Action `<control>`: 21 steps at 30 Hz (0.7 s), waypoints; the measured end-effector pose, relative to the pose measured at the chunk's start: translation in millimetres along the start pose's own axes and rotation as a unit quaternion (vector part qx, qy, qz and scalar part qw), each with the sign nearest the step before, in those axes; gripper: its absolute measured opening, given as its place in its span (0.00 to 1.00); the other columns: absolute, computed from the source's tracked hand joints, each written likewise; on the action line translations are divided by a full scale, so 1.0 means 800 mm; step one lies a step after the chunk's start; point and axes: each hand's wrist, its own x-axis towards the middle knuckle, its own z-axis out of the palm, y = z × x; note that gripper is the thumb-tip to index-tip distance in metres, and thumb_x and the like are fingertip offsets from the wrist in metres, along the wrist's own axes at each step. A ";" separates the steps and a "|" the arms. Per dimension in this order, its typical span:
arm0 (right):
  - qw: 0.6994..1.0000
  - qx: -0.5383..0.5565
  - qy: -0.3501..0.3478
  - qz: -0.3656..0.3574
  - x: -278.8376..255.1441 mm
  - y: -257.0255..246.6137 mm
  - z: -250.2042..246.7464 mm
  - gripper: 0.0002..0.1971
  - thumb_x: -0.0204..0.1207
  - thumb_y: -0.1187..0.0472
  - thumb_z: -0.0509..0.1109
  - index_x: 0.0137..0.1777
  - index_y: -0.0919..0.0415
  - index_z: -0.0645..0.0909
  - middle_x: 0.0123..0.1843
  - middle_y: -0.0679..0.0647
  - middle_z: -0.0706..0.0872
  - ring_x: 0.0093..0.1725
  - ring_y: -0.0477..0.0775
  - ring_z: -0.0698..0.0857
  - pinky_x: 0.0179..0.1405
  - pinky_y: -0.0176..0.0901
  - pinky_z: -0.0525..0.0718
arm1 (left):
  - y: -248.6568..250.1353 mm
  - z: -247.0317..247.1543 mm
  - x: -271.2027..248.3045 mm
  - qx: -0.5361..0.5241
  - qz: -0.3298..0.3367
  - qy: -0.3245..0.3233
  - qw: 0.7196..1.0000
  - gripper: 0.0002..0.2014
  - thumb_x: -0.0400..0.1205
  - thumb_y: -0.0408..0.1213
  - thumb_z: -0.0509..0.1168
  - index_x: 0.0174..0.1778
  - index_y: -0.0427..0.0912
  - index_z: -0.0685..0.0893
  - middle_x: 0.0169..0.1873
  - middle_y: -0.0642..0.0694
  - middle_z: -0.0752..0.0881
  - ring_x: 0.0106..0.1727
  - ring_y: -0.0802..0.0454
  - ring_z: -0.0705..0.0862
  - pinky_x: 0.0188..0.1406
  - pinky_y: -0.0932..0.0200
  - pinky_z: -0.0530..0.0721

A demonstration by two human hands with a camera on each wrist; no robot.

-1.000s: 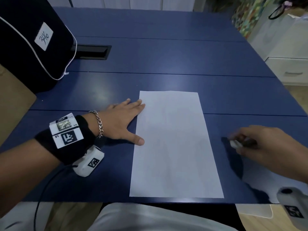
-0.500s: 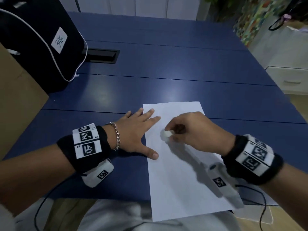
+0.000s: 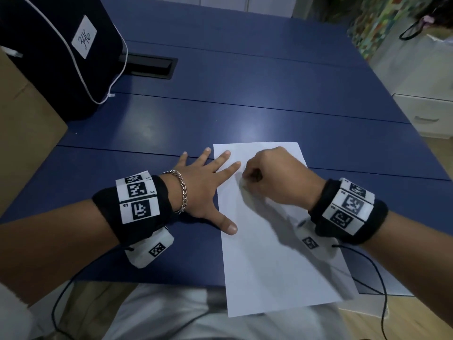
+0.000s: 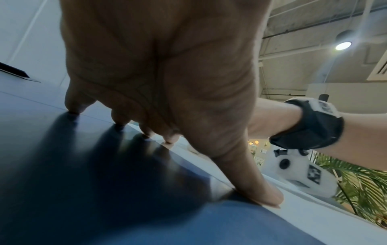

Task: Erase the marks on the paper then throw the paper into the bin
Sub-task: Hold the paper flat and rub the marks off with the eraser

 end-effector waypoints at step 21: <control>0.999 -0.010 0.001 -0.039 0.003 0.003 -0.006 0.04 0.73 0.62 0.77 0.43 0.53 0.93 0.35 0.40 0.85 0.33 0.40 0.78 0.40 0.38 0.77 | 0.005 -0.008 0.001 0.000 -0.015 -0.020 1.000 0.77 0.52 0.92 0.65 0.86 0.68 0.23 0.88 0.59 0.23 0.90 0.38 0.27 0.82 0.13 0.41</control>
